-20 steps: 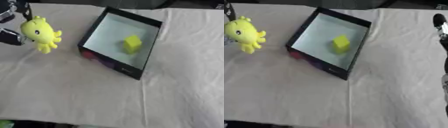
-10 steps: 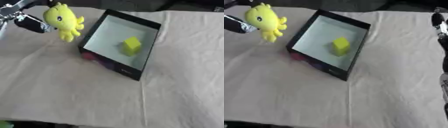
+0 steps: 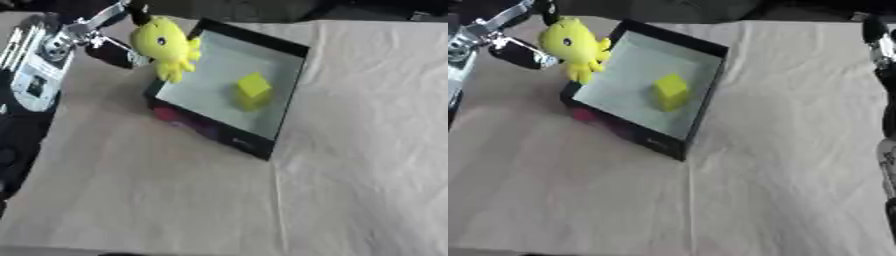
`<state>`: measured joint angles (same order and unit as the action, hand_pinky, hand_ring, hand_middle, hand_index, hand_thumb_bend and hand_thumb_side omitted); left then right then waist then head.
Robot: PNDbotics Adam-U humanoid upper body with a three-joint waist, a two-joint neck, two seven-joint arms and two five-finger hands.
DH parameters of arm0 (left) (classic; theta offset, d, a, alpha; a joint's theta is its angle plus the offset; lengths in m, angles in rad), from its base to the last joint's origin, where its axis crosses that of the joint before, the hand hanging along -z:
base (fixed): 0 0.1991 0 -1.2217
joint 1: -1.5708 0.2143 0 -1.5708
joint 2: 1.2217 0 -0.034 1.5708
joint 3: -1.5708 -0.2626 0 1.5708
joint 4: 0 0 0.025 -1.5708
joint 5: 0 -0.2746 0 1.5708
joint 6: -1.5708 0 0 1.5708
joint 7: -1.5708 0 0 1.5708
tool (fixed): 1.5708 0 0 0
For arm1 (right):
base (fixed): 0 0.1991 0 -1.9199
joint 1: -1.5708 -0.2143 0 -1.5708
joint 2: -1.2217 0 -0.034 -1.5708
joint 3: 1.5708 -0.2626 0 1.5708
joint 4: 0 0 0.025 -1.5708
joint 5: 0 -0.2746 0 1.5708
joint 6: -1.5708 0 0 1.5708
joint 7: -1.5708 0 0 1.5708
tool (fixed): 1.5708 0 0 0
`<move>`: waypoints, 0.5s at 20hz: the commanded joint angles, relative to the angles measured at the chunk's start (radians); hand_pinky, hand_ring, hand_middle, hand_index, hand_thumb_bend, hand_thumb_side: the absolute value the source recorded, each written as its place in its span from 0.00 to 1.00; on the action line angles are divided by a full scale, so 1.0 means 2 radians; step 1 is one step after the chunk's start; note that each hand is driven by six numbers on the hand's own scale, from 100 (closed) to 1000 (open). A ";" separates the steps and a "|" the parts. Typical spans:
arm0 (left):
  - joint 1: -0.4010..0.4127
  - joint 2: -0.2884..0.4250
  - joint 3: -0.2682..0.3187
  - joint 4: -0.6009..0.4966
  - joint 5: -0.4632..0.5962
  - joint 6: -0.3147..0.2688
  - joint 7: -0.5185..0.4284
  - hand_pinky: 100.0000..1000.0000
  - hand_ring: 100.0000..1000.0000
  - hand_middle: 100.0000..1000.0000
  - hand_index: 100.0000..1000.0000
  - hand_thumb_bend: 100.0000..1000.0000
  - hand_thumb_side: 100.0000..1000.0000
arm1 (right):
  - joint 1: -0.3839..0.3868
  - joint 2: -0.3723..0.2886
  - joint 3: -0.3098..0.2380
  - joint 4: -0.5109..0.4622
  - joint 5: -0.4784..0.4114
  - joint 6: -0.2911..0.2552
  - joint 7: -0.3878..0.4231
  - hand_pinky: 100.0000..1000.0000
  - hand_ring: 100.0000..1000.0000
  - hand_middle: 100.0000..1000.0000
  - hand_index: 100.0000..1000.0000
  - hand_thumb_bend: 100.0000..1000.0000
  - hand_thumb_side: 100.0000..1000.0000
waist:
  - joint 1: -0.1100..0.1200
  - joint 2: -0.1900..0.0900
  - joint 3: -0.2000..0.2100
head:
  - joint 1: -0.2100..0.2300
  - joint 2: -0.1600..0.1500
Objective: Pick up objects on the table and place them in the box.
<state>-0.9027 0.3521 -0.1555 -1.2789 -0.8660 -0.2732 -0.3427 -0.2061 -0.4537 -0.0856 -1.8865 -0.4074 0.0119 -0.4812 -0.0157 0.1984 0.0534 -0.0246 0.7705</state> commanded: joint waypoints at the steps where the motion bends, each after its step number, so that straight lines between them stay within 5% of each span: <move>1: -0.019 -0.010 0.012 0.016 -0.028 0.001 0.022 0.63 0.46 0.41 0.37 0.22 0.00 | -0.008 -0.014 -0.003 -0.012 -0.003 -0.001 0.002 0.96 0.91 0.94 0.84 0.55 0.23 | 0.000 -0.011 -0.003 | -0.002 0.000; 10: -0.075 -0.048 0.022 0.059 -0.089 0.011 0.060 0.63 0.47 0.41 0.37 0.22 0.00 | -0.025 -0.006 -0.004 -0.007 -0.008 -0.003 -0.003 0.96 0.91 0.94 0.84 0.55 0.23 | 0.000 -0.003 -0.025 | 0.006 0.000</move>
<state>-1.0223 0.2562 -0.1229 -1.1555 -1.0308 -0.2510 -0.2344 -0.2447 -0.4519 -0.0854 -1.8884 -0.4184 0.0100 -0.4835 -0.0150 0.2073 0.0024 -0.0162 0.7706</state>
